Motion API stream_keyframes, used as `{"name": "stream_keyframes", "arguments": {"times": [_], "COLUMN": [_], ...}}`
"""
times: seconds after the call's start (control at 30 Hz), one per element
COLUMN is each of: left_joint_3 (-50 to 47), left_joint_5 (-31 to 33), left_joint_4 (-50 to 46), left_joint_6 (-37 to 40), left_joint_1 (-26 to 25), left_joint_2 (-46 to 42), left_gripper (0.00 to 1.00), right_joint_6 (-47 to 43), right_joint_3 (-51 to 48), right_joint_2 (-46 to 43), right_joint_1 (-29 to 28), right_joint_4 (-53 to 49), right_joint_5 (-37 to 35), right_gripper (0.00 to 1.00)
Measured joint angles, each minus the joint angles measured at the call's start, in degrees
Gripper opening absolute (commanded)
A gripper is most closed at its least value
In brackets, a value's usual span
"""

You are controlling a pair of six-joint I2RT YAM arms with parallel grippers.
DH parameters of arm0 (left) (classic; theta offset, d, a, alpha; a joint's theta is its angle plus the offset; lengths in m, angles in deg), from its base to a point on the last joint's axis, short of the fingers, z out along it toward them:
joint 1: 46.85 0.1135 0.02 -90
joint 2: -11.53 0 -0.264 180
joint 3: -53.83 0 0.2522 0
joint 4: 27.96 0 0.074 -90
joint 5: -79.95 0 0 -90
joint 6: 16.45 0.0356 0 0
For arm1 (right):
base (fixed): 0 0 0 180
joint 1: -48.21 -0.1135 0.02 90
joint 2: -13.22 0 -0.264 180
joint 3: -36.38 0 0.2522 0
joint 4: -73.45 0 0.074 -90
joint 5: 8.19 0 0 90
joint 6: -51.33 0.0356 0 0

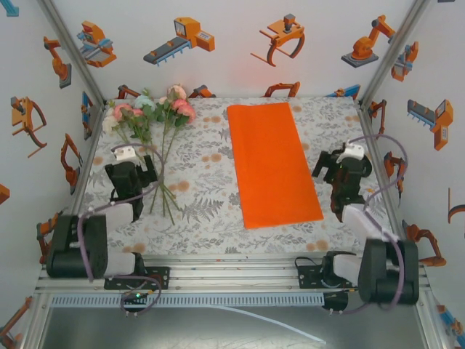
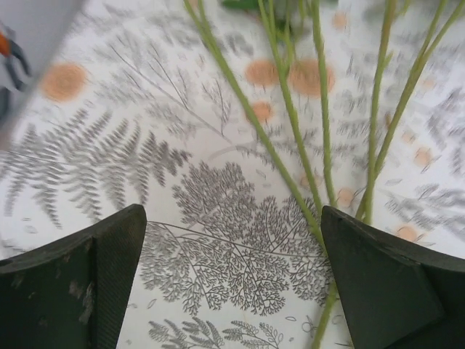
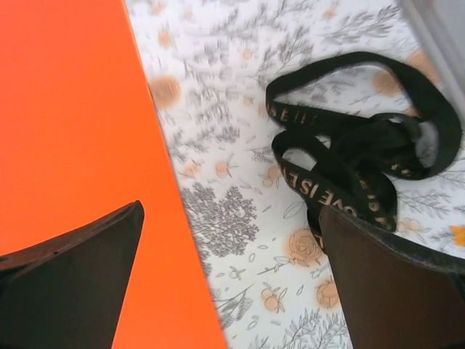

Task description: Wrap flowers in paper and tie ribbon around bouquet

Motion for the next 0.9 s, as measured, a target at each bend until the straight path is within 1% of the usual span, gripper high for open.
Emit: {"name": "stream_keyframes", "arguments": {"times": [0.07,0.1,0.17,0.2,0.27,0.3,0.37,0.43,0.5,0.57,0.63,0.73,0.8,0.9], "left_joint_3": [2.71,5.25,10.84,13.79,17.46,18.86,20.44,20.79,20.92,21.94,24.46,29.33,32.79,36.92], "left_joint_5": [2.62,3.56,3.78,2.84,0.39,-1.01,-3.65,-6.19,-8.17,-9.75,-10.95,-12.76,-14.01,-16.15], "left_joint_4": [-8.41,-13.77,-22.64,-26.73,-32.02,-34.6,-39.01,-42.1,-44.33,-46.49,-47.82,-49.03,-49.22,-48.92], "left_joint_6": [-3.56,-6.71,-13.57,-17.49,-23.02,-25.51,-30.12,-33.97,-36.68,-38.4,-39.15,-39.21,-39.06,-38.88], "left_joint_1": [-0.79,-1.05,-1.29,-1.6,-3.28,-4.94,-10.03,-16.7,-22.88,-29.33,-34.67,-39.93,-42.05,-43.95], "left_joint_2": [-7.76,-11.02,-15.13,-16.57,-17.81,-17.92,-17.18,-15.08,-11.82,-6.51,0.17,9.16,14.43,20.48], "left_gripper": [0.99,0.98,0.97,0.95,0.89,0.85,0.78,0.74,0.71,0.68,0.67,0.67,0.67,0.67], "right_joint_6": [5.07,7.65,11.15,12.68,14.99,15.8,16.96,17.68,18.03,18.03,18.03,17.84,17.59,17.57], "right_joint_3": [4.85,6.88,9.35,10.05,10.88,11.19,11.72,11.72,11.67,11.54,11.37,10.75,10.64,10.58], "right_joint_2": [-5.66,-8.09,-10.71,-11.26,-10.27,-9.03,-4.83,-1.07,1.29,2.91,4.46,6.62,8.15,10.16], "right_joint_1": [0.0,0.0,0.0,0.0,0.0,0.0,0.0,-0.02,0.0,0.0,0.0,0.0,0.0,0.0], "right_joint_4": [-8.98,-13.35,-20.11,-23.28,-28.83,-31.5,-36.13,-39.67,-41.81,-42.58,-42.66,-42.71,-42.86,-42.71], "right_joint_5": [-0.13,0.46,3.3,5.73,10.78,13.22,17.35,19.41,19.54,19.19,18.4,16.35,15.39,14.49], "right_gripper": [0.94,0.94,0.93,0.93,0.93,0.93,0.93,0.94,0.94,0.94,0.95,0.97,0.98,0.98]}}
